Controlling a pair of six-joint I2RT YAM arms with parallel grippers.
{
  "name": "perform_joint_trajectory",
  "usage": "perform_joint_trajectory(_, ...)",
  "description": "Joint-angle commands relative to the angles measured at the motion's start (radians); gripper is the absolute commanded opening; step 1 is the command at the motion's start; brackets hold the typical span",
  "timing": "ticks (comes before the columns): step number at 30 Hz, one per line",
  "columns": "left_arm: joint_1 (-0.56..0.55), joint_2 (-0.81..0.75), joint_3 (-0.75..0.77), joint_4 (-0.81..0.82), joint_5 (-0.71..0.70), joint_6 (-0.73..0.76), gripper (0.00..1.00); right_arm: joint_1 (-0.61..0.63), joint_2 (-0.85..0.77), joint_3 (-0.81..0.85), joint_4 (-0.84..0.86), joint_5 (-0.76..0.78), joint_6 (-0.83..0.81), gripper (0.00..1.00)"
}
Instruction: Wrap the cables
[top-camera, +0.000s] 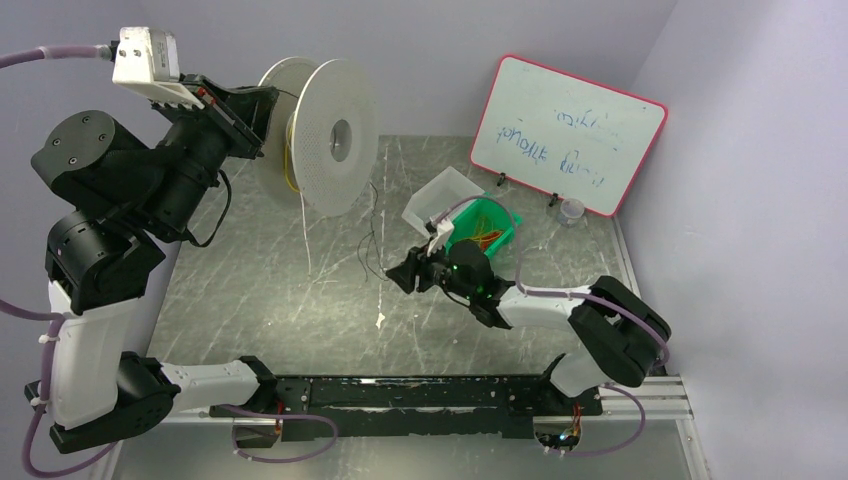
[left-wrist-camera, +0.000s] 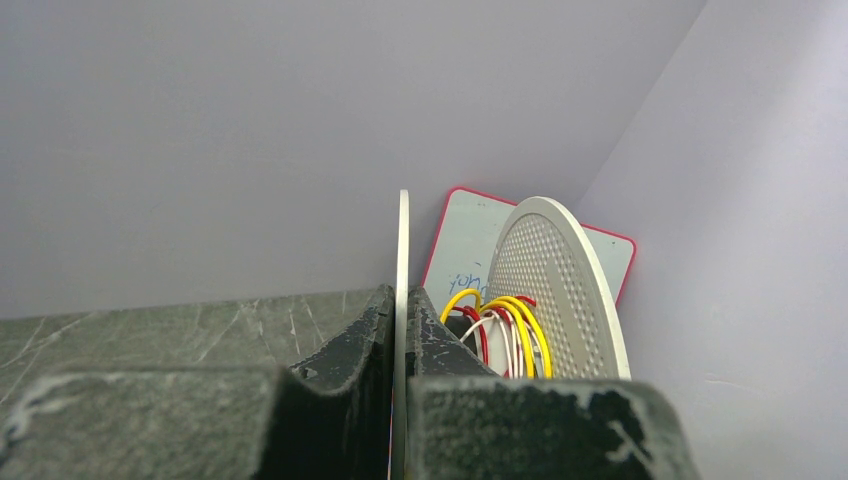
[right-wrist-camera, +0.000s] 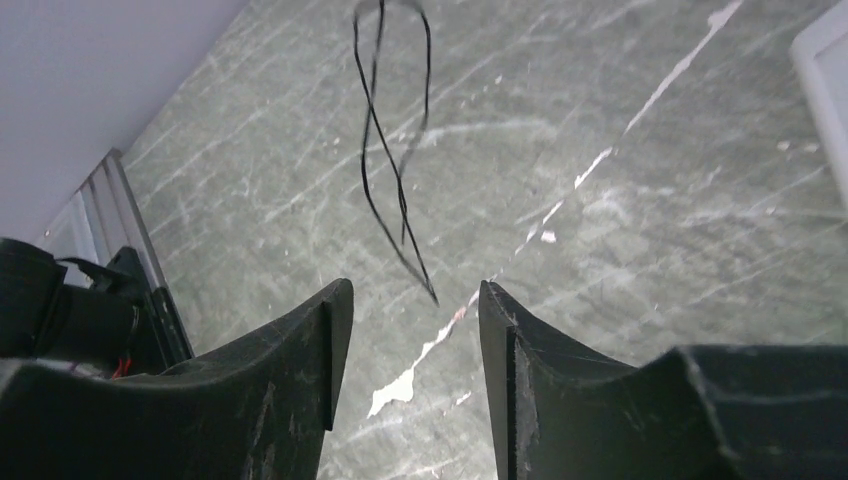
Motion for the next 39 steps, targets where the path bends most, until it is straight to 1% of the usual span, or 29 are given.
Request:
perform_joint_trajectory(1, 0.001, -0.013, 0.017, 0.103, -0.005, -0.006, 0.07, 0.005, -0.032, 0.068, -0.047, 0.065, -0.043, 0.53)
perform_joint_trajectory(7, 0.002, -0.006, 0.018, 0.107, 0.003, -0.011, 0.07, 0.013, -0.014, 0.132, -0.118, 0.154, -0.072, 0.54)
perform_joint_trajectory(11, 0.001, -0.005, 0.017, 0.108, 0.012, -0.015, 0.07, 0.015, -0.004, 0.141, -0.180, 0.276, -0.085, 0.52)
perform_joint_trajectory(16, 0.001, -0.003, 0.020, 0.106, 0.031, -0.028, 0.07, 0.016, 0.045, 0.180, -0.246, 0.376, -0.092, 0.47)
perform_joint_trajectory(22, 0.002, -0.008, 0.042, 0.089, 0.055, -0.051, 0.07, 0.022, 0.125, 0.247, -0.298, 0.551, -0.100, 0.47)
perform_joint_trajectory(27, 0.002, -0.023, 0.061, 0.069, 0.065, -0.065, 0.07, 0.020, 0.183, 0.289, -0.291, 0.685, -0.141, 0.47)
perform_joint_trajectory(32, 0.002, -0.036, 0.060, 0.060, 0.065, -0.072, 0.07, 0.018, 0.232, 0.324, -0.285, 0.720, -0.166, 0.45)
perform_joint_trajectory(39, 0.002, -0.053, 0.070, 0.049, 0.064, -0.075, 0.07, 0.019, 0.257, 0.303, -0.267, 0.740, -0.186, 0.43)
